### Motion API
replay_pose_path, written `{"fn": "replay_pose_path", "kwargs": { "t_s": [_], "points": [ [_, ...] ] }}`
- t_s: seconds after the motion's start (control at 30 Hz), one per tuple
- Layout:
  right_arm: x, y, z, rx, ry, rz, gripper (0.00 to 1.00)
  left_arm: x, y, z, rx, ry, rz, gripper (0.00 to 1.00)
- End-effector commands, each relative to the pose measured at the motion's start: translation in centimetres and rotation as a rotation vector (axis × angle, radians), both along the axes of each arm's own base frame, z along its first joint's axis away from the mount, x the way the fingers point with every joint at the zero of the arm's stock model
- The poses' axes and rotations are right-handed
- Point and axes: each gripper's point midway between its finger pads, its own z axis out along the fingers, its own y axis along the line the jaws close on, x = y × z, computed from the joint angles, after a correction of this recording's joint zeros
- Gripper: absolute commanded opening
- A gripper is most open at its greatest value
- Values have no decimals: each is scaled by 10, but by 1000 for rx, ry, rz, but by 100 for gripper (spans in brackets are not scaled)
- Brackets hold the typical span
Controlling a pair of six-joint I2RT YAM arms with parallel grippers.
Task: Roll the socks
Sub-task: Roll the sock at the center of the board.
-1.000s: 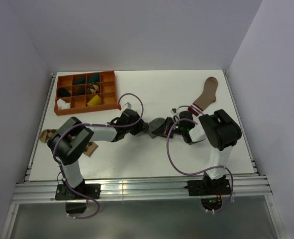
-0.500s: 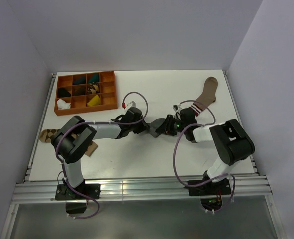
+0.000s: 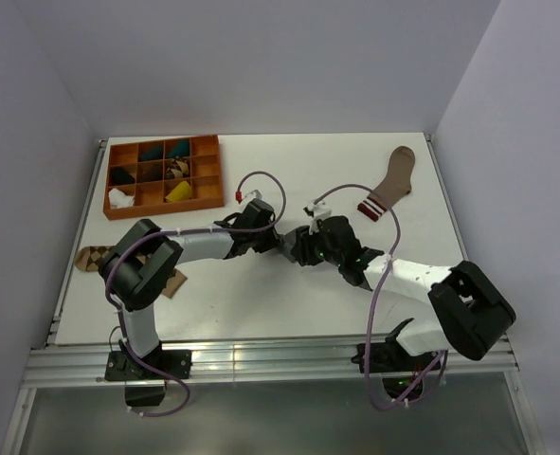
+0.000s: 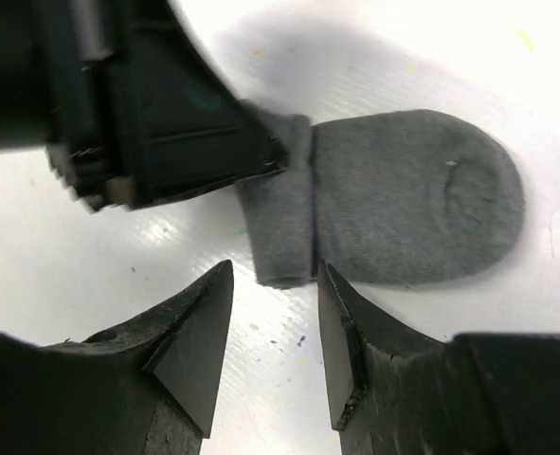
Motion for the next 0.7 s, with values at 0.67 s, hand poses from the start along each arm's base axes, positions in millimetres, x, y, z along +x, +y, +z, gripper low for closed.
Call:
{"fn": "replay_pose_path", "kwargs": {
  "t_s": [0.67],
  "points": [
    [10, 36, -38, -321, -176, 40, 46, -6, 3, -11, 65, 33, -36, 6]
  ]
}}
